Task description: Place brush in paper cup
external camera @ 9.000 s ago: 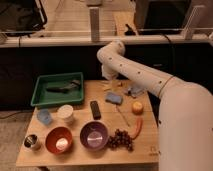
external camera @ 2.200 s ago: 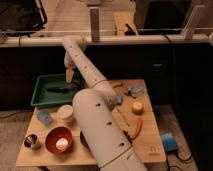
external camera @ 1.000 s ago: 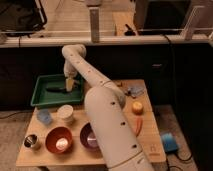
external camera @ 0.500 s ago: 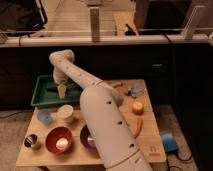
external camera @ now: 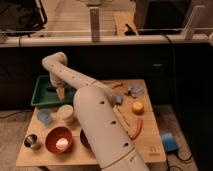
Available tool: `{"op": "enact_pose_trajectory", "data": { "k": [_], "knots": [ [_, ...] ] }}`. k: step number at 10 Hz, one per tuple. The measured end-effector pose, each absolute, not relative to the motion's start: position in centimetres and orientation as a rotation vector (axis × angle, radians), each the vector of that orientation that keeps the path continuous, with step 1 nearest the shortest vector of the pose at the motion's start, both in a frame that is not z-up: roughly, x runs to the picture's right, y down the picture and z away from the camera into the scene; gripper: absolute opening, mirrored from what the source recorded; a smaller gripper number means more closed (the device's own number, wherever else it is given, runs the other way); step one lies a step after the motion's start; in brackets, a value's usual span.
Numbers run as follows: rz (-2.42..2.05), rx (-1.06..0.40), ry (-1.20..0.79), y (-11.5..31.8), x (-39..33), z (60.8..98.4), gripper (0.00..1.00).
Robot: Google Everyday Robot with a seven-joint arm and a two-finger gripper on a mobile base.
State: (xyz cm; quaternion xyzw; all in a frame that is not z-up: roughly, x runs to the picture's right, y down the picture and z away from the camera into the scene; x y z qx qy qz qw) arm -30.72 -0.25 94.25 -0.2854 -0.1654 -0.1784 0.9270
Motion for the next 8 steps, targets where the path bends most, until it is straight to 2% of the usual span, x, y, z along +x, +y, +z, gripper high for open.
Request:
{"op": "enact_pose_trajectory", "data": {
  "k": [8],
  "knots": [
    [-0.299,-0.597,-0.358,-0.7,-30.1,97.5,0.8]
  ]
}}
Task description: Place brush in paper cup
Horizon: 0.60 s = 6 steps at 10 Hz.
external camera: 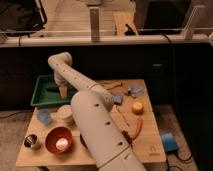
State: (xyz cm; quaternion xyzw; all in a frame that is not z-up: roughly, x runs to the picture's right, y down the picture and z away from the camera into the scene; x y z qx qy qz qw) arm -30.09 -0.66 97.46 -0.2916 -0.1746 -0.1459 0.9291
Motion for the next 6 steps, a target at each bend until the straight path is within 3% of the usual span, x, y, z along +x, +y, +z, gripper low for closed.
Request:
{"op": "enact_pose_trajectory", "data": {
  "k": [3,6],
  "knots": [
    [-0.279,-0.609,-0.357,-0.5,-29.9,98.8,0.79],
    [-0.259,-0.62,-0.353,-0.4,-29.3,100.0,0.53]
  ]
}}
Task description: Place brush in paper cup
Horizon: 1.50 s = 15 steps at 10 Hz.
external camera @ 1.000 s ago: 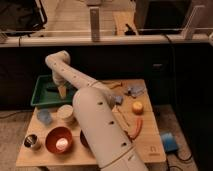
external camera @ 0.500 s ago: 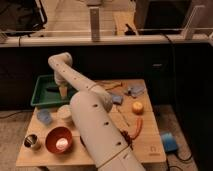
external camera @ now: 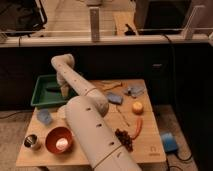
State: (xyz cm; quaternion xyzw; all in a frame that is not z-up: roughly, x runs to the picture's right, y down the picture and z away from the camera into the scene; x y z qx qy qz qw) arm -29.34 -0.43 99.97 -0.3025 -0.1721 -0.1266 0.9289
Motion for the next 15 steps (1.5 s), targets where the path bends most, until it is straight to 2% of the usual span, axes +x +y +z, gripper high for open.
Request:
{"op": "enact_pose_trajectory", "data": {
  "k": [1,2,7,8,12,13,15],
  "knots": [
    [-0.258,-0.62,-0.354,-0.5,-29.3,100.2,0.44],
    [-0.261,-0.622,-0.355,-0.5,-29.3,100.2,0.42],
    [-0.284,-0.623,-0.366,-0.1,-29.0,99.8,0.42],
    [-0.285,-0.622,-0.372,0.2,-28.9,99.5,0.36],
    [-0.277,-0.622,-0.388,0.8,-28.8,99.4,0.36],
    [-0.278,-0.622,-0.39,0.8,-28.8,99.3,0.4],
    [-0.29,-0.622,-0.395,1.0,-29.2,99.4,0.61]
  ]
}}
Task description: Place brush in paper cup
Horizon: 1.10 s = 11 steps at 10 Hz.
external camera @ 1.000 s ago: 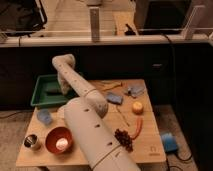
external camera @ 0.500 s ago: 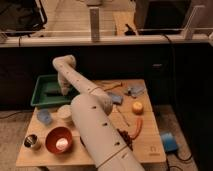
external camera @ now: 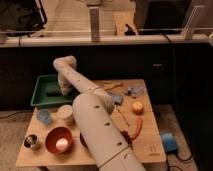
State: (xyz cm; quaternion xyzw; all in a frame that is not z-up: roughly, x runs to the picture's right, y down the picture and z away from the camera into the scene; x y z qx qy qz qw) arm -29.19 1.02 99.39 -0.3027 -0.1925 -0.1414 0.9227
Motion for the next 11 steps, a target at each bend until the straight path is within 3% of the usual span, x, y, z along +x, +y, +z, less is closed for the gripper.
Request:
{"op": "enact_pose_trajectory", "data": {
  "k": [3,5,7,10,11],
  "knots": [
    [-0.306,-0.628,-0.401,1.51,-29.75,99.56,0.7],
    [-0.308,-0.628,-0.402,1.52,-29.84,99.69,0.7],
    [-0.313,-0.628,-0.403,1.56,-29.99,99.71,0.54],
    [-0.324,-0.621,-0.401,1.48,-29.98,99.6,0.2],
    [-0.329,-0.615,-0.402,1.36,-29.99,99.42,0.12]
  ]
}}
